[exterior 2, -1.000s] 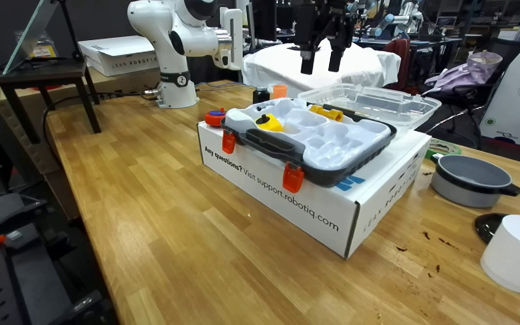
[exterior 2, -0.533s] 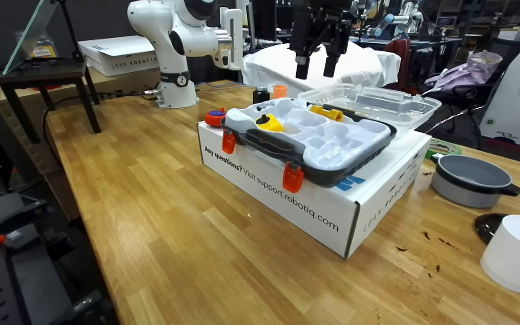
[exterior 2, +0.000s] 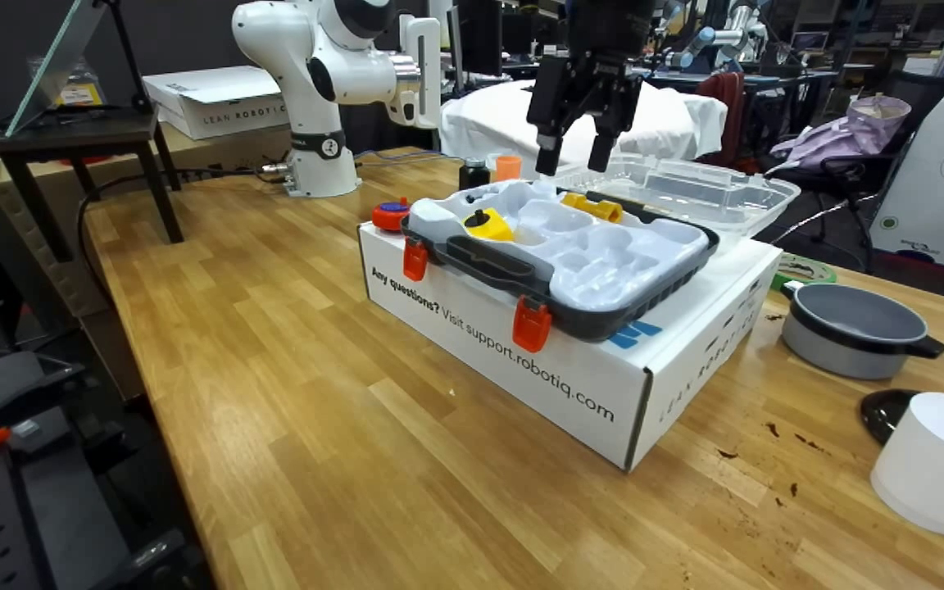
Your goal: Remove the object from the tool box and put it on the table
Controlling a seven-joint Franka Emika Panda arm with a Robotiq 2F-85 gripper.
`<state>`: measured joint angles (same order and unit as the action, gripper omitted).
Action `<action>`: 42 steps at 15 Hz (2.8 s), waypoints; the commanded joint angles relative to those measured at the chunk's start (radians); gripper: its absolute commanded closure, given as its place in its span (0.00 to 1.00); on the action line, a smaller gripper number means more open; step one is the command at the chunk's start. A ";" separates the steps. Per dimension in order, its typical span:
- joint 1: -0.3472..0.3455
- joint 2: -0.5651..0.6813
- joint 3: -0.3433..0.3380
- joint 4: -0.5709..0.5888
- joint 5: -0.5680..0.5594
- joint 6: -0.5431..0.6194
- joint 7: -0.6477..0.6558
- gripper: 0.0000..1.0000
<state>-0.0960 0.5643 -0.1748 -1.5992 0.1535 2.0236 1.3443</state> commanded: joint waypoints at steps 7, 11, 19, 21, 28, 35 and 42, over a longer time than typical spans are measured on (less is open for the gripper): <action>-0.019 0.057 0.001 0.050 0.019 -0.035 0.005 0.00; -0.019 0.077 0.002 0.080 0.016 -0.040 0.007 0.00; -0.028 0.105 0.002 0.115 0.022 -0.062 0.011 0.00; -0.029 0.108 0.003 0.119 0.021 -0.069 0.011 0.00; -0.031 0.117 0.003 0.136 0.022 -0.082 0.010 0.00; -0.041 0.115 0.005 0.129 0.034 -0.099 0.010 0.00; -0.046 0.121 0.005 0.136 0.044 -0.119 0.010 0.00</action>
<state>-0.1272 0.6663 -0.1775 -1.5023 0.1699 1.9489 1.3518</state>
